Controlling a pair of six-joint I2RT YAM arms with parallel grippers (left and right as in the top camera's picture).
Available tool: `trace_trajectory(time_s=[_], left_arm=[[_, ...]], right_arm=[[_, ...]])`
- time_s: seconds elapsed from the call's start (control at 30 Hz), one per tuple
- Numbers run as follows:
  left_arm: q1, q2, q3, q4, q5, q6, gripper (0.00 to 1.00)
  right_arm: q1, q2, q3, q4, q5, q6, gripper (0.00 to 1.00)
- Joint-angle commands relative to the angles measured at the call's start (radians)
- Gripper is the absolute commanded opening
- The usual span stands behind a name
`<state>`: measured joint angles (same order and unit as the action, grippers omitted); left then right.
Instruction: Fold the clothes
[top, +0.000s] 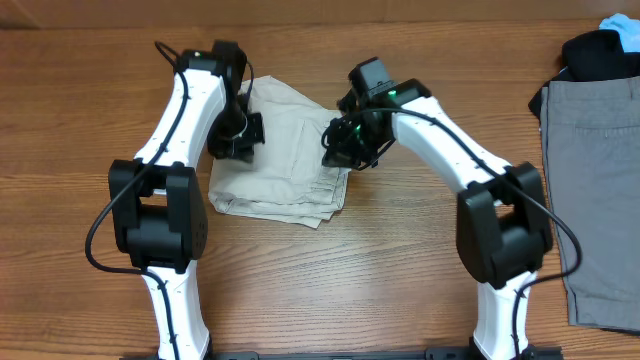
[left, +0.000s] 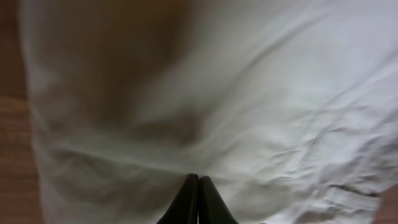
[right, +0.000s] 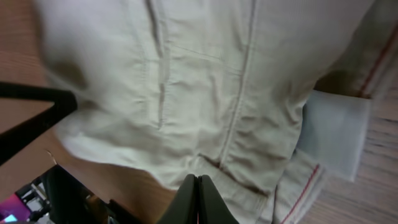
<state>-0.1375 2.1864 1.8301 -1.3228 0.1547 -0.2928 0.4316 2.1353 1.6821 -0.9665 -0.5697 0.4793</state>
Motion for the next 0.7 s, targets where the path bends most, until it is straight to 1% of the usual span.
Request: trace_trajectory(time_s=[0.0, 0.13, 0.2, 0.27, 0.37, 0.43, 0.47, 0.5, 0.53, 0.67], left_arm=[[0.008, 0.002, -0.071, 0.008, -0.001, -0.003, 0.04], [0.022, 0.002, -0.127, 0.019, -0.059, -0.003, 0.05], [0.035, 0.002, -0.150, 0.019, -0.092, -0.003, 0.06], [0.049, 0.002, -0.168, 0.019, -0.095, -0.003, 0.08], [0.068, 0.002, -0.192, 0.020, -0.096, -0.003, 0.09], [0.082, 0.002, -0.201, 0.022, -0.098, -0.003, 0.09], [0.089, 0.002, -0.201, 0.023, -0.108, -0.003, 0.06], [0.099, 0.002, -0.200, 0.024, -0.127, -0.003, 0.04], [0.103, 0.002, -0.198, 0.023, -0.134, -0.003, 0.04], [0.109, -0.002, -0.186, -0.006, -0.105, -0.007, 0.04]], right_arm=[[-0.005, 0.057, 0.006, -0.014, -0.035, 0.018, 0.04], [-0.010, 0.109, 0.006, -0.075, -0.035, 0.018, 0.04], [-0.010, 0.130, 0.006, -0.109, -0.035, -0.014, 0.04], [-0.010, 0.146, 0.006, -0.140, -0.034, -0.041, 0.04], [-0.010, 0.166, 0.006, -0.170, 0.001, -0.041, 0.04], [-0.010, 0.170, -0.003, -0.174, 0.078, -0.005, 0.04], [-0.010, 0.170, -0.008, -0.186, 0.147, 0.046, 0.04], [-0.010, 0.170, -0.008, -0.223, 0.276, 0.135, 0.04], [-0.012, 0.169, -0.008, -0.240, 0.321, 0.158, 0.04], [-0.024, 0.136, 0.001, -0.274, 0.334, 0.162, 0.04]])
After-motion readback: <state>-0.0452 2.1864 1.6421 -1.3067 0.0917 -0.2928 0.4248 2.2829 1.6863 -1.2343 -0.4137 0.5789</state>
